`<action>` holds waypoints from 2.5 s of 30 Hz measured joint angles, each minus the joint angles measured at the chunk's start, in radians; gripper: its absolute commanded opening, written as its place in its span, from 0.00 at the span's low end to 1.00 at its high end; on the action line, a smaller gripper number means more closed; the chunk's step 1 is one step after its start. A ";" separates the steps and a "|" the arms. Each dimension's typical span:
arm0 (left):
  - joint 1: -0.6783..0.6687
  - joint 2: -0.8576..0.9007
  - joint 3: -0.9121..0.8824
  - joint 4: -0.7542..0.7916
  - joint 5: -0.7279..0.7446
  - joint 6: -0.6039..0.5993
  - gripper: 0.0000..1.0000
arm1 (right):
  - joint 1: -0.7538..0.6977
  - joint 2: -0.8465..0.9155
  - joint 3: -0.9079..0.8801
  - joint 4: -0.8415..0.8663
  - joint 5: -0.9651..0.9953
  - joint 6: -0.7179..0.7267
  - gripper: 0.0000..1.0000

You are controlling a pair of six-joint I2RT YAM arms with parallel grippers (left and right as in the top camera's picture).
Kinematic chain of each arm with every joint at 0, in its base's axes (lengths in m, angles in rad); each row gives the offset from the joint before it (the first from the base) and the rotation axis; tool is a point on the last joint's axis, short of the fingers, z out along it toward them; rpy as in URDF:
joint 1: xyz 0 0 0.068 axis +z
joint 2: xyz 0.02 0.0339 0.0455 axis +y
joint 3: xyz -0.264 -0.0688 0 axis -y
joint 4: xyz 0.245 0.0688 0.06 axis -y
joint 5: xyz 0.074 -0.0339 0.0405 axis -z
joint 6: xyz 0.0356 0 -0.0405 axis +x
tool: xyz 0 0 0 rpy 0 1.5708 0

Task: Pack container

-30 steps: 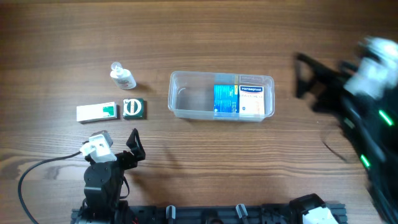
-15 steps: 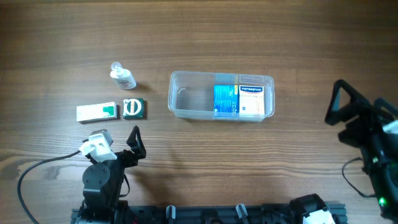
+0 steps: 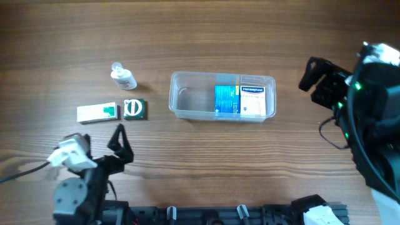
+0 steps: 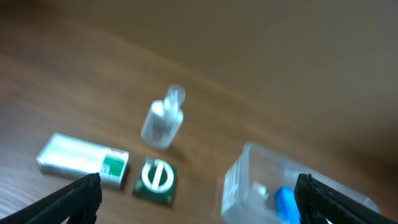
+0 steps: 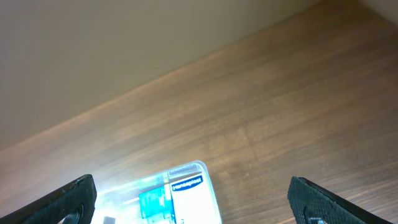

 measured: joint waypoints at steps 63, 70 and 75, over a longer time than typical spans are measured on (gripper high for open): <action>0.000 0.962 0.709 -0.524 0.022 0.082 1.00 | -0.001 -0.242 0.133 -0.103 0.056 0.004 1.00; 0.073 0.964 0.710 -0.565 -0.012 0.018 1.00 | -0.001 -0.242 0.133 -0.103 0.056 0.004 1.00; 0.214 1.004 0.711 -0.599 -0.027 -0.005 1.00 | -0.001 -0.242 0.133 -0.103 0.056 0.004 1.00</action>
